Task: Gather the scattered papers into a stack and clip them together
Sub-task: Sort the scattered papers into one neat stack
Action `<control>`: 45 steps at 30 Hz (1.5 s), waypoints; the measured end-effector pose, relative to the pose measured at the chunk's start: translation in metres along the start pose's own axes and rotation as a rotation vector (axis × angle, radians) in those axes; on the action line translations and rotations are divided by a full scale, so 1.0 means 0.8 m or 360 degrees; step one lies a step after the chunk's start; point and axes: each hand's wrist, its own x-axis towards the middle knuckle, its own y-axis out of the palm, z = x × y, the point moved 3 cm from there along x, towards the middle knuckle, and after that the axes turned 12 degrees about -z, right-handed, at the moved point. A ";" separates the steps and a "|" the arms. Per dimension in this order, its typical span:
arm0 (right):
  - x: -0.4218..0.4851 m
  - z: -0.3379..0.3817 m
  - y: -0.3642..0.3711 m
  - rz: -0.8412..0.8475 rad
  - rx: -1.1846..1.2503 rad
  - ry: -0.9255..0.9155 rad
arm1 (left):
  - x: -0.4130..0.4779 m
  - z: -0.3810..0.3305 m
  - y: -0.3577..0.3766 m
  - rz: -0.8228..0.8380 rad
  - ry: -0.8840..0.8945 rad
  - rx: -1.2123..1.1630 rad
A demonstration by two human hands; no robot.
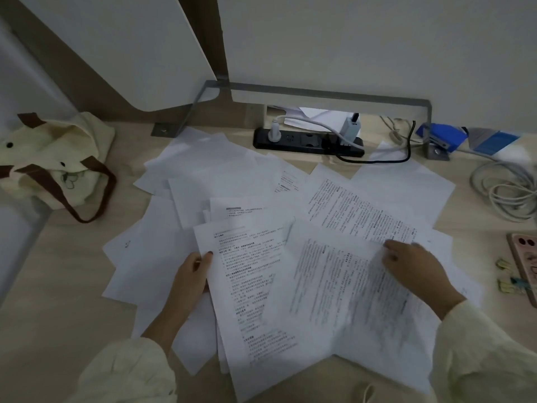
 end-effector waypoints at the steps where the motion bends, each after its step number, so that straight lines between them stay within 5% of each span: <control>1: 0.008 0.013 -0.005 -0.0138 -0.0183 -0.0189 | 0.001 -0.001 0.001 -0.0002 0.0009 0.0010; 5: 0.026 0.090 -0.006 -0.0494 -0.0594 -0.0793 | 0.002 -0.007 0.008 0.0003 -0.0028 -0.0024; 12: 0.012 0.229 0.036 -0.0403 -0.0564 -0.1575 | -0.006 -0.014 0.019 0.0163 -0.0127 -0.0213; 17: 0.003 0.279 0.073 -0.0491 -0.0321 -0.1703 | -0.008 -0.008 0.018 0.0325 -0.0158 -0.0294; 20: -0.002 0.283 0.094 -0.0324 -0.0044 -0.1682 | -0.003 -0.002 0.022 0.0283 -0.0191 -0.0278; 22: -0.003 0.274 0.092 -0.0234 0.0239 -0.1468 | -0.001 0.000 0.023 0.0310 -0.0151 -0.0225; 29: 0.021 0.126 0.071 -0.0358 0.0865 0.0263 | -0.005 0.000 0.031 0.0211 -0.0135 -0.0248; 32: 0.010 0.086 0.086 -0.0134 0.1068 0.0799 | -0.007 -0.003 0.036 0.0181 -0.0139 -0.0285; 35: -0.001 0.084 0.099 0.0131 0.1364 0.0932 | -0.014 -0.008 0.044 0.0210 -0.0084 -0.0270; 39: -0.009 0.098 0.090 0.0382 0.1497 0.0732 | -0.018 -0.011 0.048 0.0311 -0.0041 -0.0291; 42: -0.010 0.072 0.086 0.0076 0.1316 0.0681 | -0.014 -0.008 0.045 0.0259 -0.0045 -0.0211; 45: -0.010 0.020 0.074 -0.0327 0.0999 0.0982 | -0.012 -0.001 0.040 0.0179 -0.0058 -0.0112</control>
